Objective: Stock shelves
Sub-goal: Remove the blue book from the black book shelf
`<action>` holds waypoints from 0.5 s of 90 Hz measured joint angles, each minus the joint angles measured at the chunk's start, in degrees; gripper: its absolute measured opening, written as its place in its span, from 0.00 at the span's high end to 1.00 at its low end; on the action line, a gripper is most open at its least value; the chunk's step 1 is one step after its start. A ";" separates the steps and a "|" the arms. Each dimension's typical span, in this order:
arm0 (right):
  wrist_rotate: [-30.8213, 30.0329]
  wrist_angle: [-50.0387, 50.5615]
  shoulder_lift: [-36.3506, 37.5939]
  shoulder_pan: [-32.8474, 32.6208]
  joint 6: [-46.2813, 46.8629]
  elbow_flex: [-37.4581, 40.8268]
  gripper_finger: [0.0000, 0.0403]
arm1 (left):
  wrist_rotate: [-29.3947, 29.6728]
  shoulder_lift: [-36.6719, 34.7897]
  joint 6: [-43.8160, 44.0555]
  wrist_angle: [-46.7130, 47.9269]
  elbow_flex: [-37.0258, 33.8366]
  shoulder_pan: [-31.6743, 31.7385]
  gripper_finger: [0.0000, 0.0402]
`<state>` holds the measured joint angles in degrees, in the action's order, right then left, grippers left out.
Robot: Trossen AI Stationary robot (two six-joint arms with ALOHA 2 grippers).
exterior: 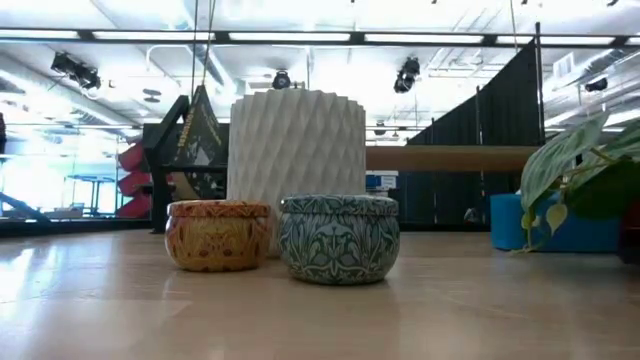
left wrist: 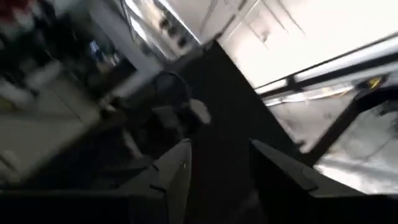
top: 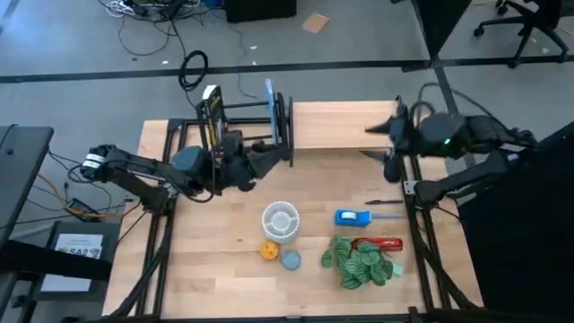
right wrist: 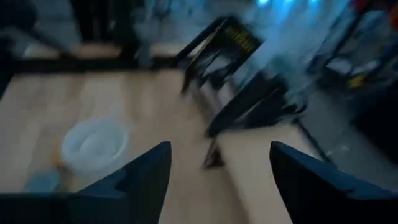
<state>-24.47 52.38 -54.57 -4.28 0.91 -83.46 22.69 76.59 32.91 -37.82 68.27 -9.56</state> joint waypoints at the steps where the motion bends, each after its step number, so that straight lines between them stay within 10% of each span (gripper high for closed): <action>1: 0.15 -0.20 0.17 0.37 -0.03 0.00 0.41 | 0.92 -0.03 -1.47 0.97 0.43 0.01 0.66; 21: 3.75 2.38 1.71 4.35 2.36 0.08 0.42 | 22.87 0.63 -17.08 48.15 22.92 0.69 0.73; 32: 3.75 2.39 1.30 4.62 6.50 0.11 0.42 | 31.36 1.89 -7.68 75.40 34.71 3.48 0.76; 45: 3.91 2.43 0.28 4.57 7.58 0.11 0.42 | 29.66 2.33 2.93 86.48 36.61 10.59 0.73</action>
<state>-20.56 54.81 -54.28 0.29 8.49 -83.35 52.35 78.92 35.84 48.66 104.88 1.03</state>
